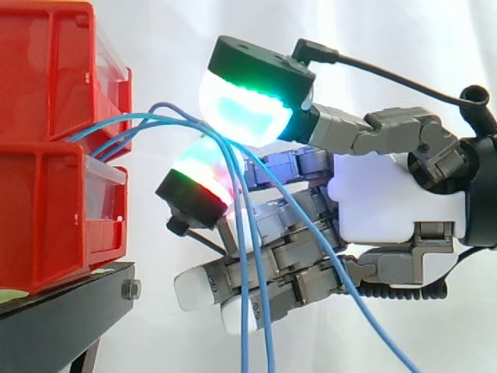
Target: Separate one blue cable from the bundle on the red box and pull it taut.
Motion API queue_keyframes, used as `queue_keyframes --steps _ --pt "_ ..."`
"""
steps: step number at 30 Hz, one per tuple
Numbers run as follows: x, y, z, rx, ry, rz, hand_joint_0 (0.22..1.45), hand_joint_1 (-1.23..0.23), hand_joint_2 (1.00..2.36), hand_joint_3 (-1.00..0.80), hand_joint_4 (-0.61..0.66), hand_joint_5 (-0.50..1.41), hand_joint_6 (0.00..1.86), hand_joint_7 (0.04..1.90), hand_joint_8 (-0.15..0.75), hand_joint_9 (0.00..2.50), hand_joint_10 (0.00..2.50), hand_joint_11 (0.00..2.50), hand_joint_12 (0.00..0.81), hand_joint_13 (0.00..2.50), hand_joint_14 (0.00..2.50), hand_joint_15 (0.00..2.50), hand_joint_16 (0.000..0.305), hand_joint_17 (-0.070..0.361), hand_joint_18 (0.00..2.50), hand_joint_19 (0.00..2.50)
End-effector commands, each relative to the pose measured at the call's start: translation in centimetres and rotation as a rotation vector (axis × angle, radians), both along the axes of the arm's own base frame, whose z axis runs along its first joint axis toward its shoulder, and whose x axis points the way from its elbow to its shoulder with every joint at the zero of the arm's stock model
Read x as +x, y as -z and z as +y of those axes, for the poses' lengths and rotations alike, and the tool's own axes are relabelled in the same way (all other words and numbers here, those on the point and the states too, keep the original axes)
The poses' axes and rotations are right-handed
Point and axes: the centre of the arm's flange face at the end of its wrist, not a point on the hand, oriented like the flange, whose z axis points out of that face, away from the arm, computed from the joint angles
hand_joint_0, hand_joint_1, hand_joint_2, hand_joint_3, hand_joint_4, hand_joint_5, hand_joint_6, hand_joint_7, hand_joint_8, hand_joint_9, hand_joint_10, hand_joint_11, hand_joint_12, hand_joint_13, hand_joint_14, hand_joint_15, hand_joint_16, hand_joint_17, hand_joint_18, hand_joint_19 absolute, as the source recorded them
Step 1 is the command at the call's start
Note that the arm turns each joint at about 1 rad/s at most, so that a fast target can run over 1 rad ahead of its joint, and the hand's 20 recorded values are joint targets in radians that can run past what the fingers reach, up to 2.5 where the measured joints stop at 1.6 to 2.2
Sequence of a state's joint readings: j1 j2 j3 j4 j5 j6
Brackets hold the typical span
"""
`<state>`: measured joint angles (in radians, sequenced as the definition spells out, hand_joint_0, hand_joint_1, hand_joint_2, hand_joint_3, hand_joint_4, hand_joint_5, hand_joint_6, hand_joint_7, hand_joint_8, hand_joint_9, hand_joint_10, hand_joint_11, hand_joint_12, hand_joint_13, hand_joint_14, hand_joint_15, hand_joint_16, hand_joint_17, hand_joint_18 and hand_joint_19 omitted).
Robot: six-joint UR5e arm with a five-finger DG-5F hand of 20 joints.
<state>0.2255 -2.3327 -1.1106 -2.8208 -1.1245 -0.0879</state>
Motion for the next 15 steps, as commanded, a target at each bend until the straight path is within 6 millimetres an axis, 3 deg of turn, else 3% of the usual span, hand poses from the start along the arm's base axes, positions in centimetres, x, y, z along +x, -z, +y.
queue_keyframes --steps 1,6,8,11,13,15 --pt "-0.01 0.05 0.01 0.0 -0.001 0.002 0.59 -0.57 1.01 -0.39 0.16 -0.13 0.87 1.21 0.382 1.09 0.02 0.65 0.419 0.87 0.01 0.36 0.044 0.099 0.81 0.42" --pt "-0.02 0.07 0.01 0.0 -0.001 0.004 0.59 -0.76 1.02 -0.15 0.15 -0.16 0.9 1.13 0.377 1.03 0.02 0.68 0.44 0.88 0.01 0.36 0.048 0.108 0.84 0.39" --pt "-0.02 0.07 0.01 0.0 -0.001 0.004 0.61 -0.8 1.02 -0.15 0.11 -0.18 0.91 1.11 0.366 1.0 0.02 0.69 0.433 0.86 0.01 0.36 0.047 0.105 0.82 0.38" --pt "-0.02 0.07 0.01 0.0 -0.001 0.004 0.63 -0.85 1.01 -0.25 0.14 -0.2 0.91 1.07 0.346 0.94 0.01 0.69 0.413 0.83 0.01 0.36 0.044 0.099 0.8 0.39" --pt "0.01 0.0 -0.1 0.0 0.0 0.002 0.63 -0.88 1.0 -0.44 0.17 -0.2 0.91 1.02 0.346 0.94 0.02 0.67 0.412 0.83 0.01 0.36 0.044 0.098 0.8 0.39" --pt "-0.01 0.19 -0.11 -0.001 0.0 0.005 0.59 -0.82 1.0 -0.5 0.16 -0.19 0.91 1.0 0.351 0.96 0.02 0.68 0.414 0.83 0.01 0.36 0.044 0.099 0.8 0.4"
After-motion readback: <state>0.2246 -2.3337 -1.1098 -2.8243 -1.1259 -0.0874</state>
